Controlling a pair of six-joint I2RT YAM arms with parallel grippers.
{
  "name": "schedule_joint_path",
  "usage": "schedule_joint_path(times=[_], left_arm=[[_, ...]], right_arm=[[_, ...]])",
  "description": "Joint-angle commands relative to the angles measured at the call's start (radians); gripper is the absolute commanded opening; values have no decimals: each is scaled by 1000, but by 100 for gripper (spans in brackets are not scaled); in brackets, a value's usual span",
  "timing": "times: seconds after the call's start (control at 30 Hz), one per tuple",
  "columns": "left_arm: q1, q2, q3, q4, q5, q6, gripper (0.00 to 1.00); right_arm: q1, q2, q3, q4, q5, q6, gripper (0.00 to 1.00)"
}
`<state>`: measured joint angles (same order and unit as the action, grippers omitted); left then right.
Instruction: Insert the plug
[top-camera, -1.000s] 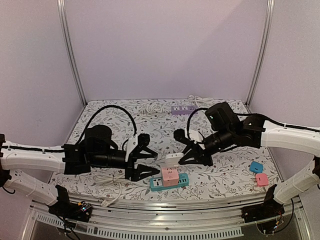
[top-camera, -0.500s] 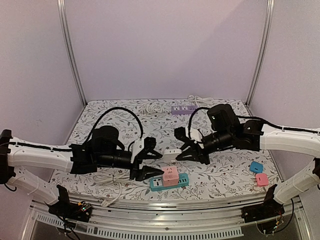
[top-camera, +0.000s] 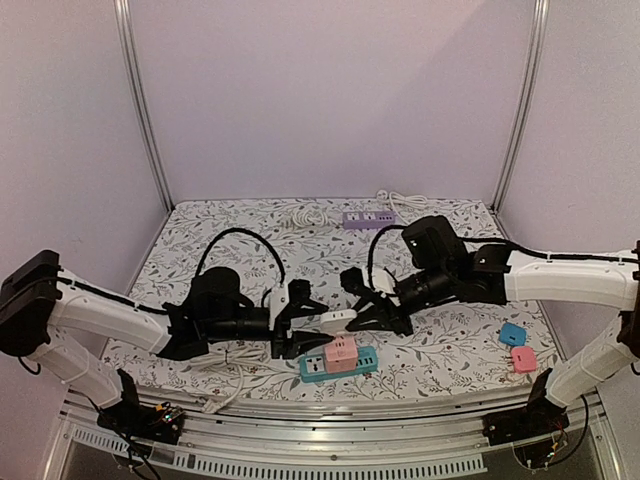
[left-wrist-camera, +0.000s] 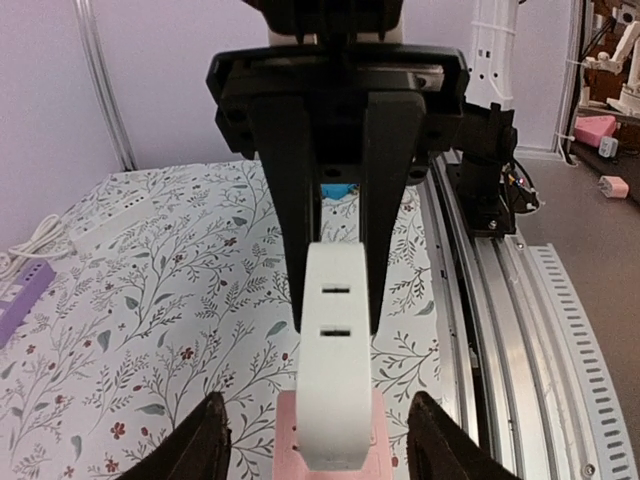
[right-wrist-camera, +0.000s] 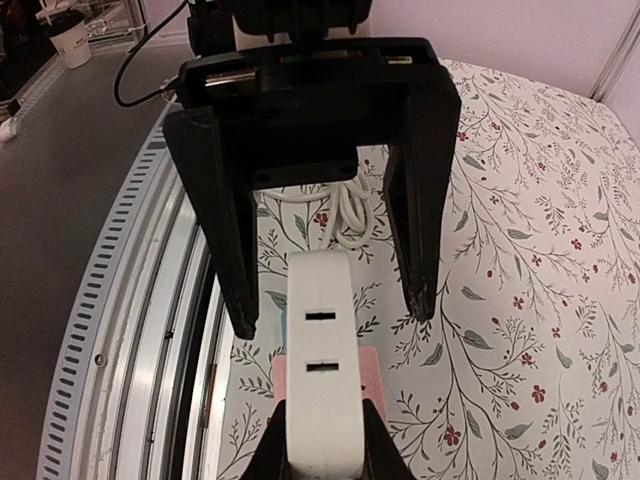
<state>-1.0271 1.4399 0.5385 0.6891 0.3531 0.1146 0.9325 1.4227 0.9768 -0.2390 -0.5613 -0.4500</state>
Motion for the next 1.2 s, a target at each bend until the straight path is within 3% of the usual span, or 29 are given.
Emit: schedule_joint_path(times=[0.0,0.2,0.43,0.7,1.17], left_arm=[[11,28,-30,105,18,30,56],[44,64,-51,105,109,13,25],[43,85,-44,113,121,-33,0],[36,105,-14,63,107,-109,0],[28,122,9,11,78,-86,0]], right_arm=[[6,47,8,32,-63,-43,0],[4,93,19,32,-69,-66,0],[-2,91,8,35,-61,-61,0],[-27,117,-12,64,-85,-37,0],[-56,142,-54,121,-83,-26,0]])
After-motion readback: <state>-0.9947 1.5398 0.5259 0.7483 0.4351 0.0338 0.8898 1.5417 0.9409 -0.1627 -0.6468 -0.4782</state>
